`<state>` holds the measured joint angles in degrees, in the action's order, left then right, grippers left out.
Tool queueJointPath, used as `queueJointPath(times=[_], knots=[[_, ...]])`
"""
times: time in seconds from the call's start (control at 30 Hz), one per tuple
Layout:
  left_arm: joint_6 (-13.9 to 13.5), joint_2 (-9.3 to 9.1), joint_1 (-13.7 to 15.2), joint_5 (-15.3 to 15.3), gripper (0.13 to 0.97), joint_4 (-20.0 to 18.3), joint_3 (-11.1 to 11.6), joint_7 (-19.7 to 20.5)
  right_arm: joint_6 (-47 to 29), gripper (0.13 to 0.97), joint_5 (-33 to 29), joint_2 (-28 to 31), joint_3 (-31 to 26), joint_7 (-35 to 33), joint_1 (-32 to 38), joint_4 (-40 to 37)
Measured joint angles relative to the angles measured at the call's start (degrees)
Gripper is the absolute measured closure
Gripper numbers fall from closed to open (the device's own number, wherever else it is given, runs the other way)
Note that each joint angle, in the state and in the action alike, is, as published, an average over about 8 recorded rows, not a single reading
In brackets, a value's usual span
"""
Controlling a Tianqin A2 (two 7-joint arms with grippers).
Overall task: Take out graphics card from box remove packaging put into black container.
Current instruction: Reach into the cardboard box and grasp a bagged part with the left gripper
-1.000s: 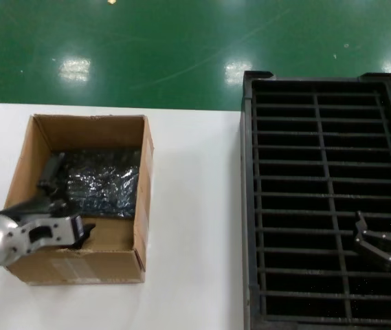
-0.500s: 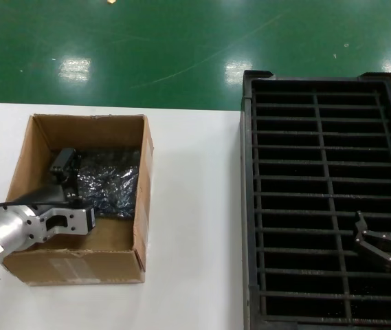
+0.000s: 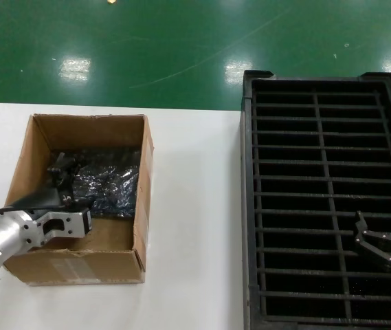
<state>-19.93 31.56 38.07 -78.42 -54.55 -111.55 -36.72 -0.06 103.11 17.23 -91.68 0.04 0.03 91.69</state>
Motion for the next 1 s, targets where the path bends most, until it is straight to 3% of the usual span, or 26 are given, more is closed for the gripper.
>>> queueJointPath(times=[0.27,0.4,0.67,1.0], knots=[[0.79,-0.12,-0.47,-1.29,0.671,0.87,0.26,-2.35,0.00,0.129,0.00,0.00,0.00,0.00,0.00,0.00],[1.01,0.02,-0.84,-1.86,0.671,1.01,0.49,-3.10,0.00,0.129,0.00,0.00,0.00,0.00,0.00,0.00],[1.29,0.70,-2.25,-2.60,0.834,-0.44,1.11,-2.95,0.00,0.129,0.00,0.00,0.00,0.00,0.00,0.00],[1.52,1.43,-4.01,-2.85,0.929,-2.66,1.71,-1.53,0.00,0.129,0.00,0.00,0.00,0.00,0.00,0.00]])
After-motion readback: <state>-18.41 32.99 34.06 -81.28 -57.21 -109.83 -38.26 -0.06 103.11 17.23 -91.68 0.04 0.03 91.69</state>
